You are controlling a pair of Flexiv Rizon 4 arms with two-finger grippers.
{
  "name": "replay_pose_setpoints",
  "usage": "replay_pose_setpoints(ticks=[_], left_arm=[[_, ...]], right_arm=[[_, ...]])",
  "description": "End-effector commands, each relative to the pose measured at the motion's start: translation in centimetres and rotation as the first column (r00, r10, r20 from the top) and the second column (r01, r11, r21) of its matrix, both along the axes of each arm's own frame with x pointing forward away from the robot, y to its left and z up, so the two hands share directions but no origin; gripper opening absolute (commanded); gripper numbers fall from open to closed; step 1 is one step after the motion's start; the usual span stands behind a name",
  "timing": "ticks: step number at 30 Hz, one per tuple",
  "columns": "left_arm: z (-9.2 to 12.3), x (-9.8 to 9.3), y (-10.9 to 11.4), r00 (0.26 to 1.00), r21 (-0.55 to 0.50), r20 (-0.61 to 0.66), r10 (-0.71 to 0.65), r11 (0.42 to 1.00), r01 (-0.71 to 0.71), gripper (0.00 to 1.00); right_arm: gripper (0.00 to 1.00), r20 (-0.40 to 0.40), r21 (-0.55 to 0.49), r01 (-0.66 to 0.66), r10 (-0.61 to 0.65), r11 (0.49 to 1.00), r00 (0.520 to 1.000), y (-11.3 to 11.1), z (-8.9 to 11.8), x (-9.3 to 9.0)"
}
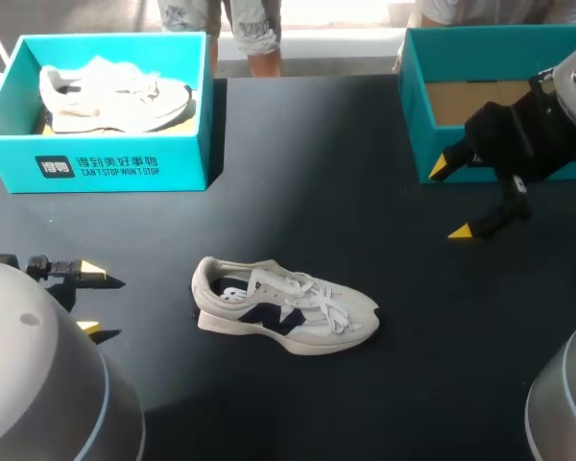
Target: Take the shoe out of the shoebox, open the shoe tongue, remove and reinsert the insole, then place the shoe into the shoebox
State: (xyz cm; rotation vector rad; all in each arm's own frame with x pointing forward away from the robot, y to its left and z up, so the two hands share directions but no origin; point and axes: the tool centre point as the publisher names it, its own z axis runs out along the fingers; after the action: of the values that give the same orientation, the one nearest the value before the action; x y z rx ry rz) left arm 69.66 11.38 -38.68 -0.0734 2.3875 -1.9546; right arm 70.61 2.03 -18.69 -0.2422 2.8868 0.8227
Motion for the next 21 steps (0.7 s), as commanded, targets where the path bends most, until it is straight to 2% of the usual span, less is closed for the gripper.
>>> replay_pose_setpoints(ticks=[1,7,12,21], left_arm=[[0.1,0.5,-2.6,1.0,0.005,0.001,0.019,1.0,-0.019,1.0],[-0.1,1.4,-6.2,0.999,0.032,-0.02,-0.03,0.999,0.03,1.0],[0.0,1.7,-8.3,0.998,0.045,-0.026,-0.06,0.997,0.061,1.0],[-0.1,2.0,-9.9,0.992,0.074,-0.058,-0.115,0.99,0.12,1.0]], right_arm=[[1.0,-0.002,-0.002,-0.001,0.001,1.0,1.0,0.1,-0.1,0.1],[1.0,-0.002,-0.002,-0.001,0.001,1.0,1.0,0.1,-0.1,0.1],[1.0,-0.002,-0.002,-0.001,0.001,1.0,1.0,0.1,-0.1,0.1],[1.0,-0.002,-0.002,-0.001,0.001,1.0,1.0,0.1,-0.1,0.1]])
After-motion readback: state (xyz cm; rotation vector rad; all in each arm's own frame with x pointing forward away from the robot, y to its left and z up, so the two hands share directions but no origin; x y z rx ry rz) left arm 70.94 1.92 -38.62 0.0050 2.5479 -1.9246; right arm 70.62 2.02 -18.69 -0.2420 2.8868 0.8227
